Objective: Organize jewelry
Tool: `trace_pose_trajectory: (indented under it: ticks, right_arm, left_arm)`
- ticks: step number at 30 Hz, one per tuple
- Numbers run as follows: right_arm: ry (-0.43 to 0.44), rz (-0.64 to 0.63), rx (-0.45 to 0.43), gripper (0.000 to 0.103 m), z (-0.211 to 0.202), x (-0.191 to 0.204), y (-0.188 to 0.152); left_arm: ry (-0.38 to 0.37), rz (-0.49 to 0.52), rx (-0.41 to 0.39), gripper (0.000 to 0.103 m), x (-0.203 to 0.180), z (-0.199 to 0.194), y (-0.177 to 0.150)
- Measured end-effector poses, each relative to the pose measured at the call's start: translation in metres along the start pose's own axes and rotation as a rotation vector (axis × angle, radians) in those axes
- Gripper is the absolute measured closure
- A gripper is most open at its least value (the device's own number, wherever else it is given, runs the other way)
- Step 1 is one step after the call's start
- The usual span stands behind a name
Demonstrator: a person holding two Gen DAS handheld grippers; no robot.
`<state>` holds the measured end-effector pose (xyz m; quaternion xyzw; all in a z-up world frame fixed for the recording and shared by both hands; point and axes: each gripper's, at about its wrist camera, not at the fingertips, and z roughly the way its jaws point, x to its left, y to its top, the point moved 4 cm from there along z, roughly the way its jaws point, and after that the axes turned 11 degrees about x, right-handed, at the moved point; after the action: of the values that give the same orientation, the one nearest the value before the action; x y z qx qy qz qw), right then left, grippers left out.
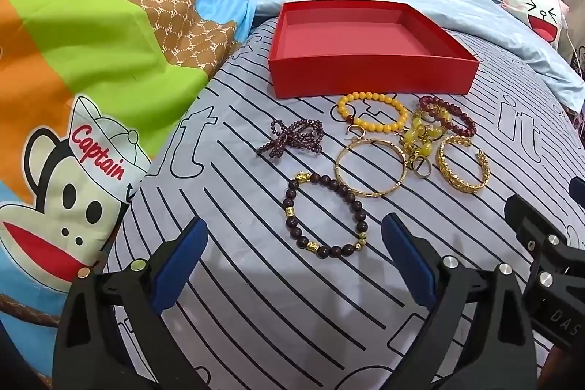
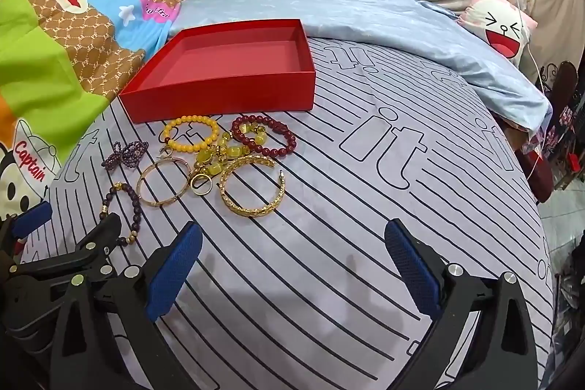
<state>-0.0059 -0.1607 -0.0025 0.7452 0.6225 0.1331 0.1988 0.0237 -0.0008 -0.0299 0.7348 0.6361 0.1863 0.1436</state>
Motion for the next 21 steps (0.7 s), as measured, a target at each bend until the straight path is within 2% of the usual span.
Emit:
trace_pose_trajectory:
  ticks: [21]
  right_arm:
    - [-0.002, 0.001, -0.016, 0.007, -0.0041, -0.0009, -0.0009]
  left_arm:
    - [0.0, -0.019, 0.008, 0.012, 0.0012, -0.0018, -0.0013]
